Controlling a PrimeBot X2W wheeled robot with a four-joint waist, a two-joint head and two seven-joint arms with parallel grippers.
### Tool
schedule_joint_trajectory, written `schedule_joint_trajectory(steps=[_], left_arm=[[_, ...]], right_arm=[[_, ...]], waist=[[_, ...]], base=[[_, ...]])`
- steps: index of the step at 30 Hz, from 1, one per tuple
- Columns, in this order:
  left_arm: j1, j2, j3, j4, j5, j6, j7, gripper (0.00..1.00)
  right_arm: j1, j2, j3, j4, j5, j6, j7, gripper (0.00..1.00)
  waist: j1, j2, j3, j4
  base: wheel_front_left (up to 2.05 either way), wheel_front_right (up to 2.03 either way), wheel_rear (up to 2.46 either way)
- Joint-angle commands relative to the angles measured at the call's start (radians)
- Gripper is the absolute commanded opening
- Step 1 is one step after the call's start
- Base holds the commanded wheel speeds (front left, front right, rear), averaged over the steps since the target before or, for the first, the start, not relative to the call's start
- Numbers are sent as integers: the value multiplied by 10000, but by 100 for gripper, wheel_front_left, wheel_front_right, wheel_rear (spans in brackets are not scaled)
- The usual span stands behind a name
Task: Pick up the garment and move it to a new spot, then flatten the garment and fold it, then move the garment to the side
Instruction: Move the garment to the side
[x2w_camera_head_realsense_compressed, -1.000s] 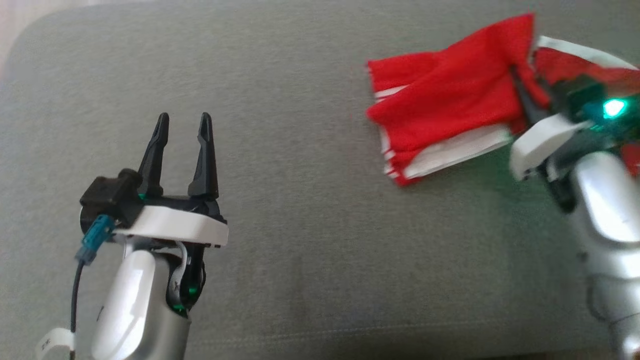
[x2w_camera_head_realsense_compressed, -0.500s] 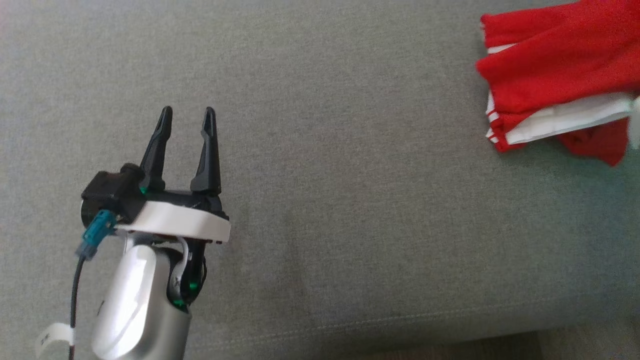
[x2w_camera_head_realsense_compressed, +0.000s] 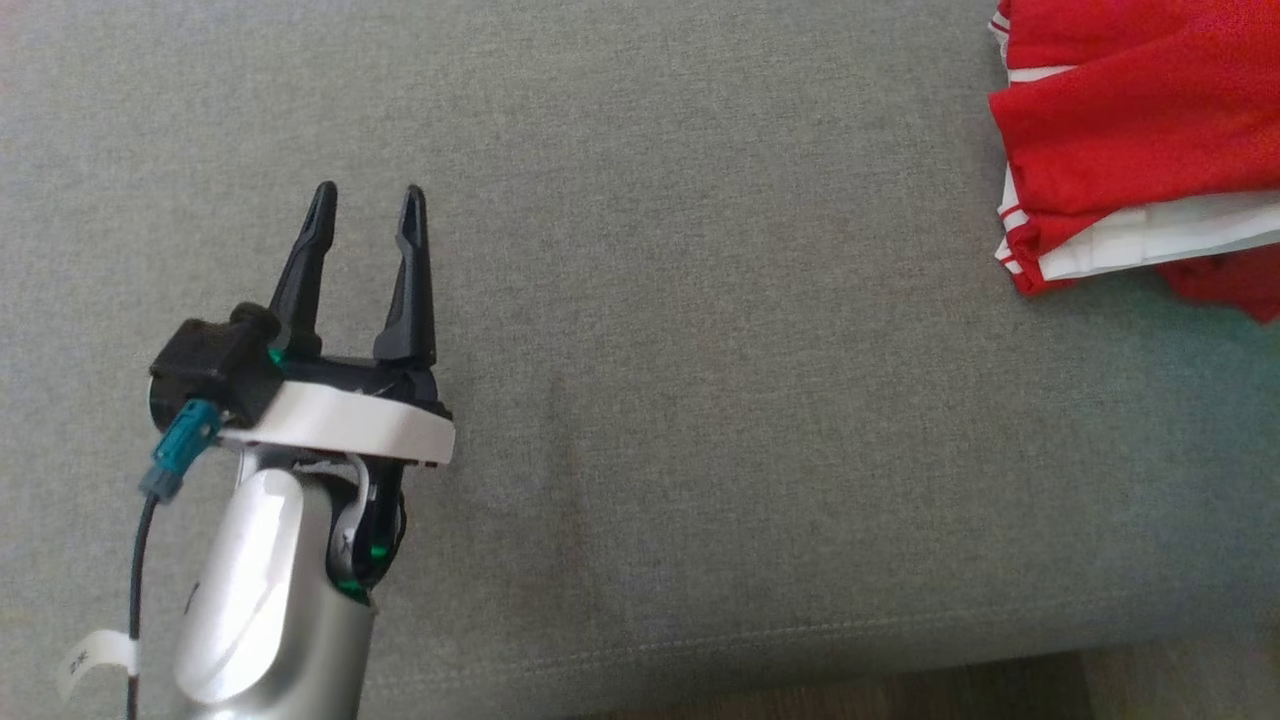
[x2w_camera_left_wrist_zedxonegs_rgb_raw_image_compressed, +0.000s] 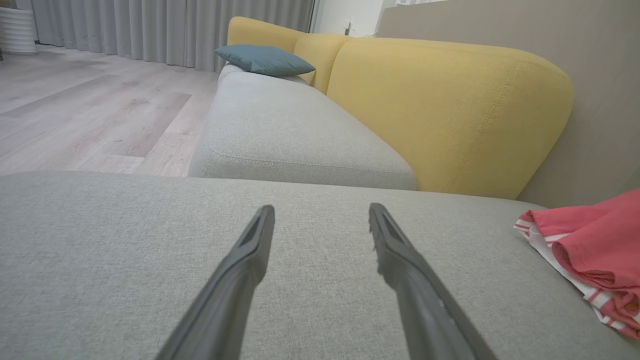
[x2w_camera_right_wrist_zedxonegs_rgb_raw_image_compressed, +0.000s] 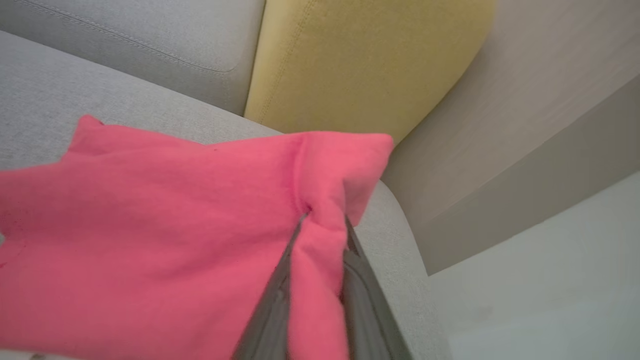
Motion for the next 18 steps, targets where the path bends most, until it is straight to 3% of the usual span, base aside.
schedule_joint_trajectory(steps=[1,2,12,18], left_arm=[[-293,95,379,-322,104,-47,-51,100],[-300,95,389,-314,110,-56,-51,100],[-295,95,439,-172,64,-82,-51,100],[-175,95,497,-200,-55,19,-51,100]], right_arm=[[183,-137,-101,-429,-110,65,88,71],[222,-90,-181,-453,-175,65,180,100],[180,510,-159,-1256,-443,65,121,100],[111,1388,401,-1764,246,65,-429,100]], waist=[[0,0,18,-8],[0,0,23,-10],[0,0,-316,-15],[0,0,-931,186]], base=[[0,0,0],[0,0,0],[0,0,0],[0,0,0]])
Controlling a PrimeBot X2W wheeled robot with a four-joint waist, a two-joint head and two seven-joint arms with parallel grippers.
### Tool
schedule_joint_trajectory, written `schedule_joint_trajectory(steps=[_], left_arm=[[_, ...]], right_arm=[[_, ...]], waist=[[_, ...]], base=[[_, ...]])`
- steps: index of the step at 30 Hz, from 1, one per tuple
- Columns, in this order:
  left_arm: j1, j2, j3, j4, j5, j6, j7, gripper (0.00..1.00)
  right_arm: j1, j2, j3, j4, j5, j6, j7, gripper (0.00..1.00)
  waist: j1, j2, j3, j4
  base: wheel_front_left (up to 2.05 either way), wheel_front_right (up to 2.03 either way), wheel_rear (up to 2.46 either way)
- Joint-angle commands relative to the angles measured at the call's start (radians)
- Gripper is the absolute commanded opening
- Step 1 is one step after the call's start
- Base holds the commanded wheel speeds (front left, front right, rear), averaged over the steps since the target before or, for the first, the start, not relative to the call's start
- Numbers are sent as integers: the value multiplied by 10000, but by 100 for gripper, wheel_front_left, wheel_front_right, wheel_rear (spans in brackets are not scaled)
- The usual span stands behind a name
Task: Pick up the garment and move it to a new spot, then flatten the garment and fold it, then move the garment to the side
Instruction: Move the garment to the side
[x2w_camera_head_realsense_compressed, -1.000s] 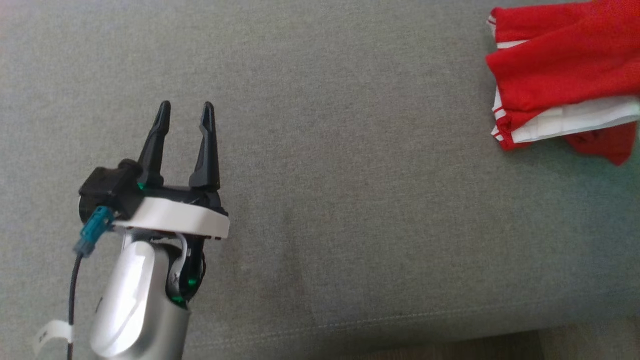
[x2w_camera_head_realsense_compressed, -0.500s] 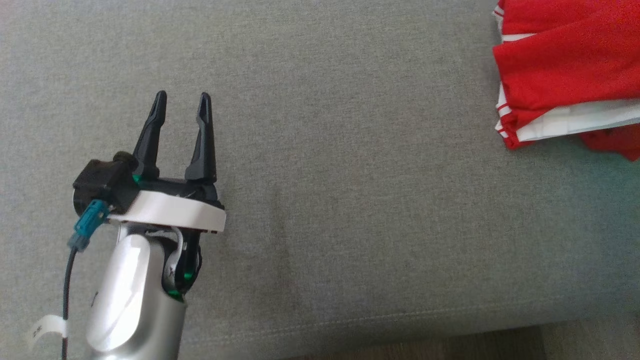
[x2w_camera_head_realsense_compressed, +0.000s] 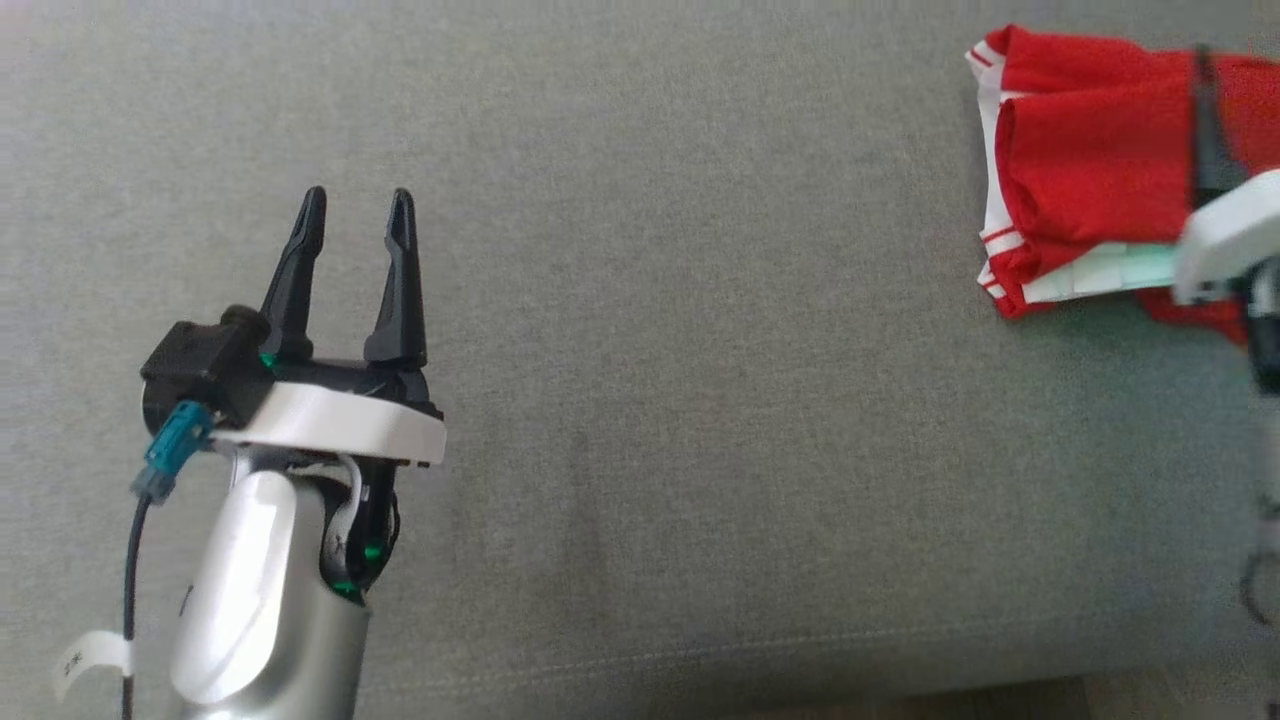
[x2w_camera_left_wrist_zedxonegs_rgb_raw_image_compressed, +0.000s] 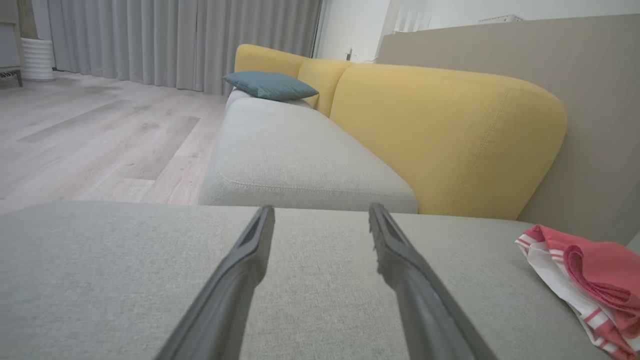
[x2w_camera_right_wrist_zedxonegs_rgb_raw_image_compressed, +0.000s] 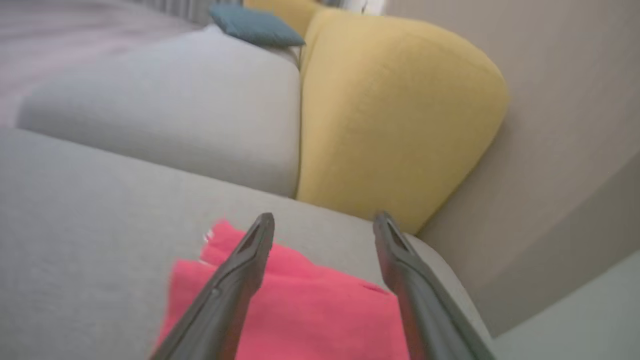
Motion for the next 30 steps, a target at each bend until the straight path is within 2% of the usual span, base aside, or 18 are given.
schedule_joint_trajectory(steps=[1,11,18,23,30], left_arm=[[-144,99,332,-352,-44,54,-53,100],[512,99,562,-590,-195,317,-53,100],[1263,99,563,-574,-221,477,-53,100],[1984,99,533,-698,-220,628,-53,100],[2728,99,363,-1066,-156,859,-53,100]], right_arm=[[-185,106,248,-493,252,65,-218,100],[1180,2067,902,-809,1583,65,-1646,100],[2581,2545,811,-569,2025,65,-2864,100],[3480,2562,933,-356,2892,65,-3674,100],[4305,2565,1044,-218,3338,65,-4066,100]], waist=[[0,0,-313,160],[0,0,-1528,697],[0,0,-2226,936],[0,0,-2674,988],[0,0,-2915,978]], base=[[0,0,0],[0,0,0],[0,0,0],[0,0,0],[0,0,0]])
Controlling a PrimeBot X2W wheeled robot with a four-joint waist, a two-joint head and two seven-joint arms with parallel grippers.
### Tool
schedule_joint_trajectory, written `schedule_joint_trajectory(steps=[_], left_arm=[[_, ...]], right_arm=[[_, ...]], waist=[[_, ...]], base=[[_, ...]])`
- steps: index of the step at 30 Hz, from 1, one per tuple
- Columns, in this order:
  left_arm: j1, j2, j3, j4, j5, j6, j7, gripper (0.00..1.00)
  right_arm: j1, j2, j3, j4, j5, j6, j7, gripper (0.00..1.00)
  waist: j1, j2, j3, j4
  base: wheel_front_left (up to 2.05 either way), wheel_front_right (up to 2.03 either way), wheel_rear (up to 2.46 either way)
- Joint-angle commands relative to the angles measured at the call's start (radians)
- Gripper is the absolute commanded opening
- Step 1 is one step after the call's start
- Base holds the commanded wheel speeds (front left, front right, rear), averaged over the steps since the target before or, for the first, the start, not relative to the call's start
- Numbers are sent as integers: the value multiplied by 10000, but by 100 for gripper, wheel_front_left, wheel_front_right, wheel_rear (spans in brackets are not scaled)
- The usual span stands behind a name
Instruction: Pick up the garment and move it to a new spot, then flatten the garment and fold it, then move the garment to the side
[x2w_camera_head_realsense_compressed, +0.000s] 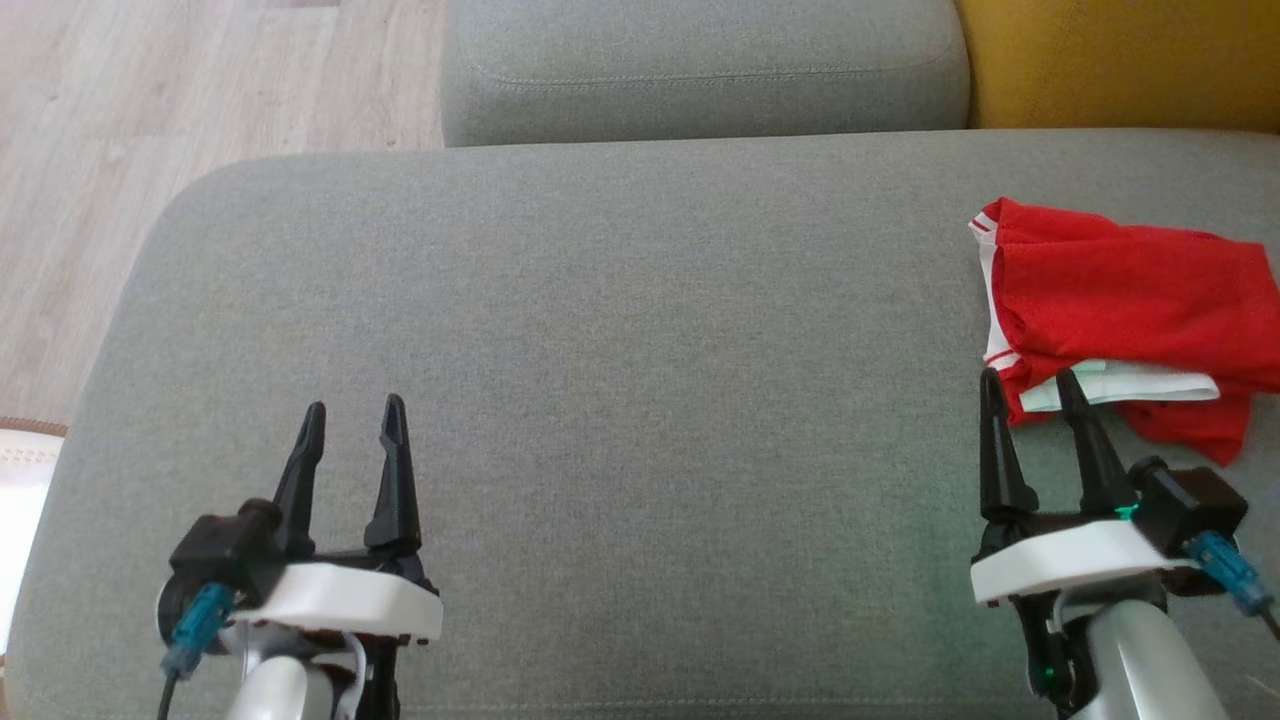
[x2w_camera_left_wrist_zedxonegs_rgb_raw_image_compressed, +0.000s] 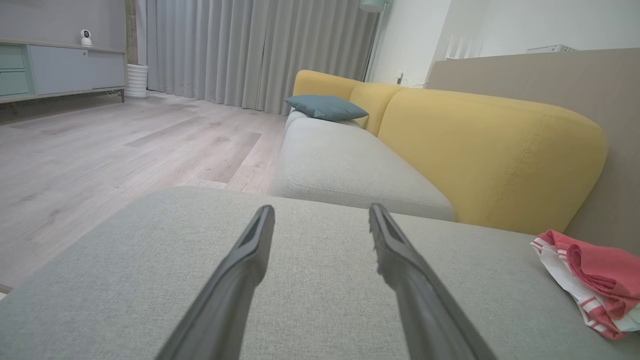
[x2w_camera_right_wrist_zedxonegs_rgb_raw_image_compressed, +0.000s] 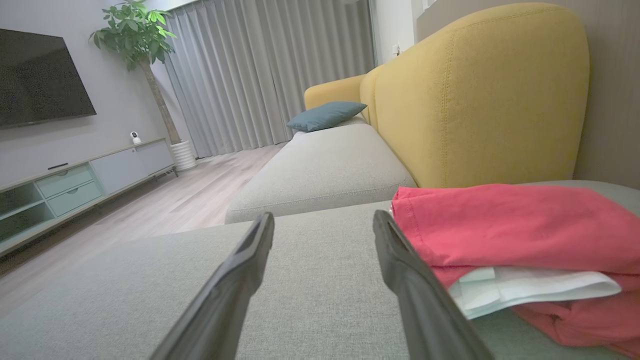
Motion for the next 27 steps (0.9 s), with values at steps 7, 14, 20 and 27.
schedule_joint_trajectory(steps=[7,14,20,27], left_arm=[[-351,83,335,-809,148,193,-53,100],[-363,83,286,-1006,276,449,-53,100],[-354,83,198,-904,272,463,-53,100],[-329,83,146,-678,236,345,-53,100]], right_arm=[[-267,-2,302,-245,-60,65,-200,100],[-357,-2,341,-186,-51,65,-213,100],[-320,-1,339,-200,-80,65,-216,100],[-332,-1,358,-200,-112,65,-217,100]], waist=[[0,-1,9,-49],[0,-1,69,-74],[0,-1,68,-51],[0,-1,37,-52]], base=[[0,0,0],[0,0,0],[0,0,0],[0,0,0]])
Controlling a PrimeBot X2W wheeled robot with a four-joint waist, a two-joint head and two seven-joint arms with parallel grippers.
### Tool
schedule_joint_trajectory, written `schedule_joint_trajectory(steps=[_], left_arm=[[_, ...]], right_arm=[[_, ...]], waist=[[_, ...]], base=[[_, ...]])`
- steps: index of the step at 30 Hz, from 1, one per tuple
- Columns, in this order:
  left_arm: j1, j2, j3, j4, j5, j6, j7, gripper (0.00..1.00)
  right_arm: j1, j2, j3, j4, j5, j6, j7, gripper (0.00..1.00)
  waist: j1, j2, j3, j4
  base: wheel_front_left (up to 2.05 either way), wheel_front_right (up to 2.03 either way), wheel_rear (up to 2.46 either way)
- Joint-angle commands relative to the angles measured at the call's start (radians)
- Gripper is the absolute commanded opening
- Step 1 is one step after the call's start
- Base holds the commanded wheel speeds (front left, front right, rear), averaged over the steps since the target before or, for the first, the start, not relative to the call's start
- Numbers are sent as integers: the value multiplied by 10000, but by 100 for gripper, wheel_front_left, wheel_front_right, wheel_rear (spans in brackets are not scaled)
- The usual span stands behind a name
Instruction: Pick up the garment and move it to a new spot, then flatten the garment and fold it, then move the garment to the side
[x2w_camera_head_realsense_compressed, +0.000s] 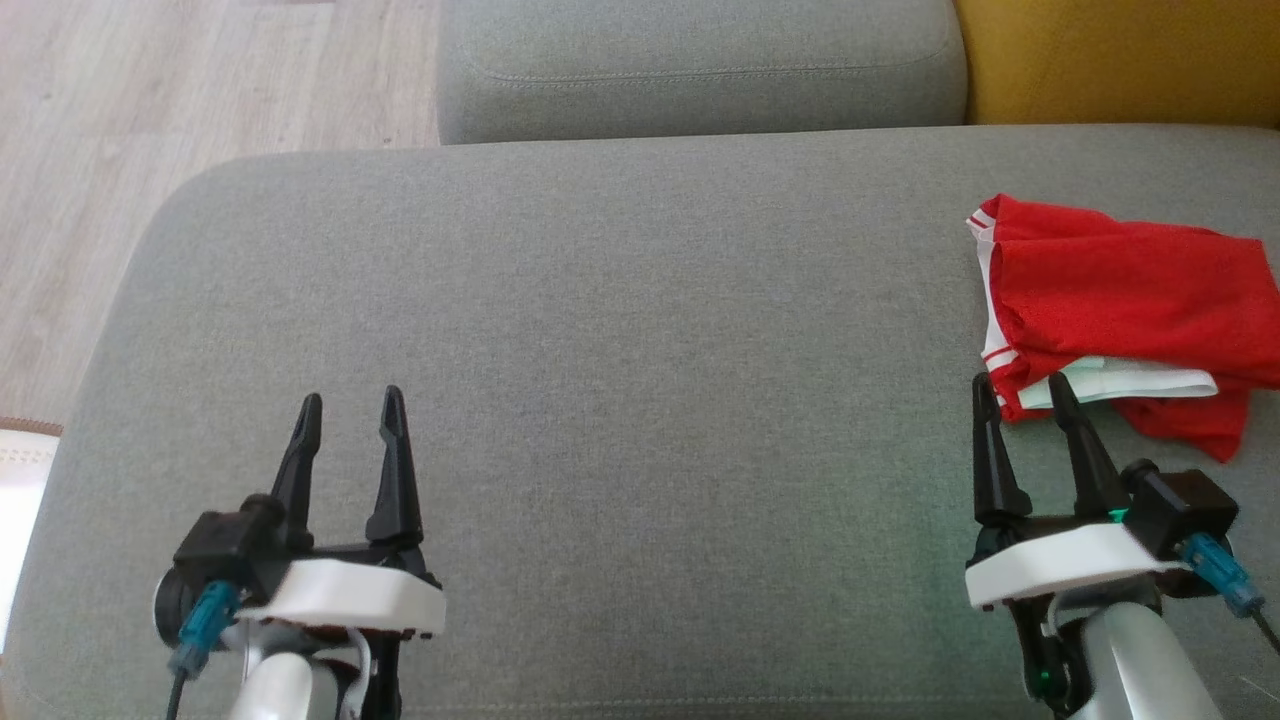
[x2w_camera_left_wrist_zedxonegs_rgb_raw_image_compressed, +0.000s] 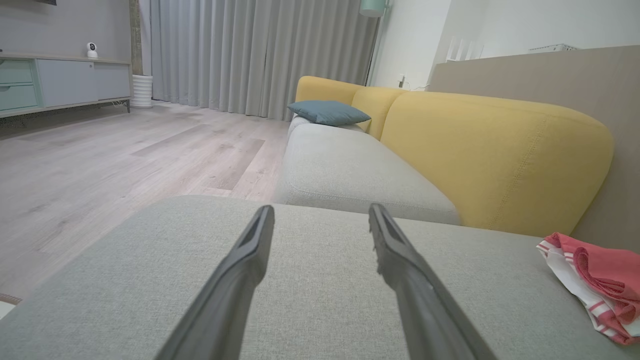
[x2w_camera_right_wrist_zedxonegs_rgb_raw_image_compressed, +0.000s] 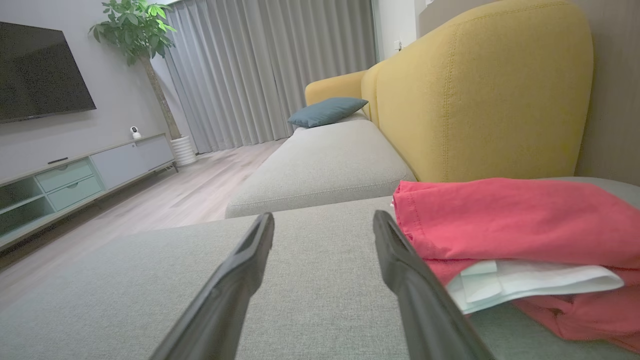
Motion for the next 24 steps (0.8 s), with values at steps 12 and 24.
schedule_joint_trajectory(steps=[12,24], left_arm=[[-315,79,534,-301,-158,-185,-53,100],[6,2,326,-127,-194,-179,0,0]], right_arm=[[-372,-11,412,-380,-71,65,-137,100],[0,0,174,-19,-2,0,0,0]], waist=[[1,0,46,-63],[1,0,106,-47]], base=[[0,0,0],[0,0,0]])
